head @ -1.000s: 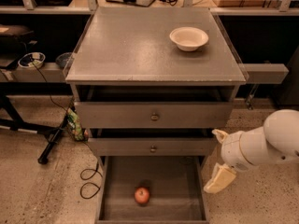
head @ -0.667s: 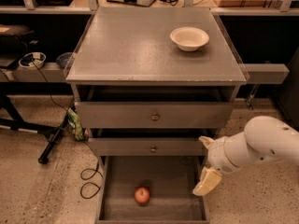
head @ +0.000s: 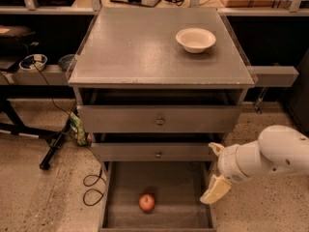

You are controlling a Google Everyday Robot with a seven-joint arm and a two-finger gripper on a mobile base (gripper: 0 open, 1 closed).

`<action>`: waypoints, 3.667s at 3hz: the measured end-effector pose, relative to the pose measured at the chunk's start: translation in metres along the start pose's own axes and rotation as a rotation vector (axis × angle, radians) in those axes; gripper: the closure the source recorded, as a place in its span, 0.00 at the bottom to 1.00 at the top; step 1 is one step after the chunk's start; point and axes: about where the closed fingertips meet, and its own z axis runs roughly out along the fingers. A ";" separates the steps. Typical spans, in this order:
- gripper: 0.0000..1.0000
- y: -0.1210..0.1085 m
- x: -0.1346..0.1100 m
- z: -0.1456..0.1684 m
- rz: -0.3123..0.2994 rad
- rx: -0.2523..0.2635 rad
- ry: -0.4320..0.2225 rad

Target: Pick apple from bottom drawer and place on counter

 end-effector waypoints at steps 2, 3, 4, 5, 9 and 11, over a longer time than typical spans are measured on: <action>0.00 0.005 0.006 0.050 -0.014 0.023 -0.111; 0.00 0.011 0.004 0.098 -0.040 -0.023 -0.101; 0.00 0.011 0.005 0.099 -0.035 -0.021 -0.102; 0.00 0.011 0.008 0.101 -0.021 -0.015 -0.104; 0.00 -0.005 0.020 0.229 -0.098 -0.064 -0.058; 0.00 -0.002 0.024 0.240 -0.088 -0.051 -0.085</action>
Offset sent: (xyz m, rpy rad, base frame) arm 0.0113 0.0297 -0.0597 0.1263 -0.0971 0.0089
